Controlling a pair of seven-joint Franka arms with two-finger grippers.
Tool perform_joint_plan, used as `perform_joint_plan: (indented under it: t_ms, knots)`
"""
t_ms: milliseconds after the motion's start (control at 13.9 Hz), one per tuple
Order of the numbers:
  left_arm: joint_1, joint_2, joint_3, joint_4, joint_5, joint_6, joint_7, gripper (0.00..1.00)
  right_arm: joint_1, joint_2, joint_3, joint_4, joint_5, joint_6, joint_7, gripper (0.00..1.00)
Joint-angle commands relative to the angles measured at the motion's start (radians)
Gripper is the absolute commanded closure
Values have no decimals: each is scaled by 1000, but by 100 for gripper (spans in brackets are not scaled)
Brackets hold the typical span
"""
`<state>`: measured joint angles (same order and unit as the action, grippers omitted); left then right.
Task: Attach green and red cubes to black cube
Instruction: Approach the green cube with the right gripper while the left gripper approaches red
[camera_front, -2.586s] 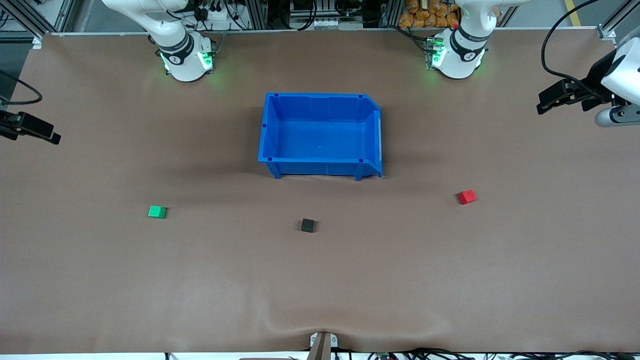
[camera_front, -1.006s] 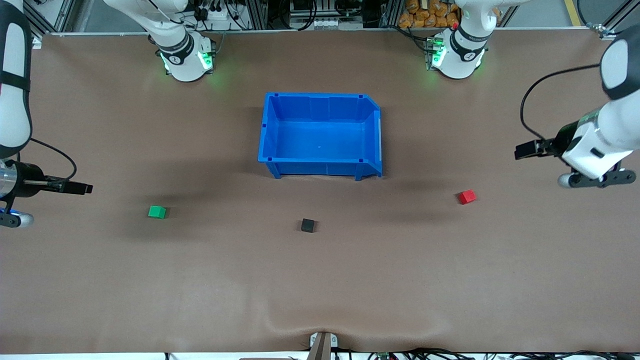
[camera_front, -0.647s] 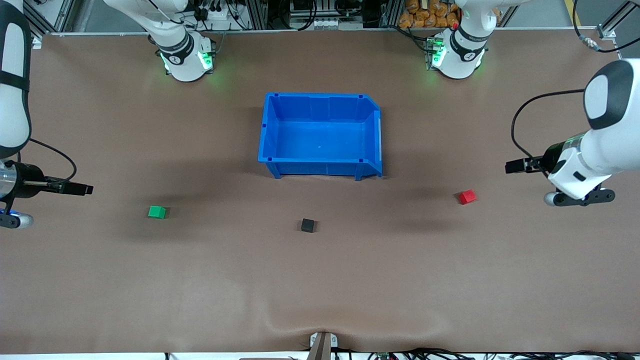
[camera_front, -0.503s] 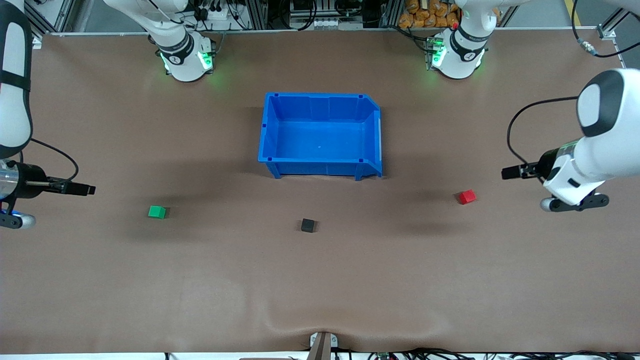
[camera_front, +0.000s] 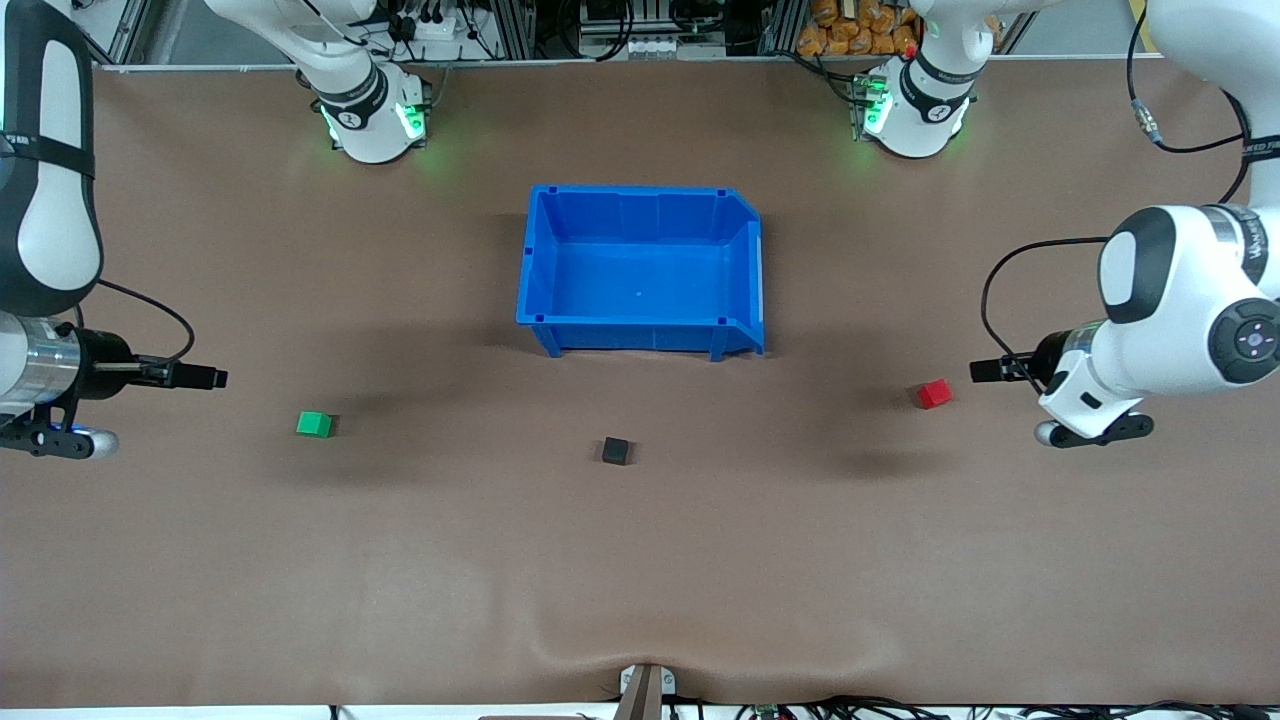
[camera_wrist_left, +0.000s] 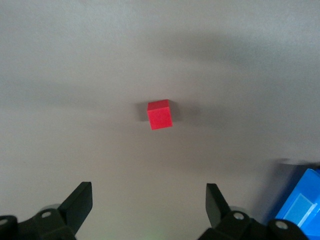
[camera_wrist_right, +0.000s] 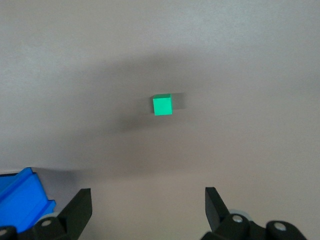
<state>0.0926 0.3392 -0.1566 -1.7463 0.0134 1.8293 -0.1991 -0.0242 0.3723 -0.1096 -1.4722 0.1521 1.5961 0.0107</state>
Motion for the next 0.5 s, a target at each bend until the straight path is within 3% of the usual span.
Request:
perform_joint_plan:
  t_ms: [0, 216, 431]
  knots:
    - [3, -19, -4, -42, -9, 21, -48, 0, -5, 34, -2, 16, 38, -2, 11, 0]
    - [-11, -17, -6, -65, -7, 58, -221, 0, -5, 92, -4, 18, 60, 11, 6, 0]
    - [-16, 3, -8, -64, -7, 74, -276, 0, -2, 148, -4, 16, 63, 111, 3, 0]
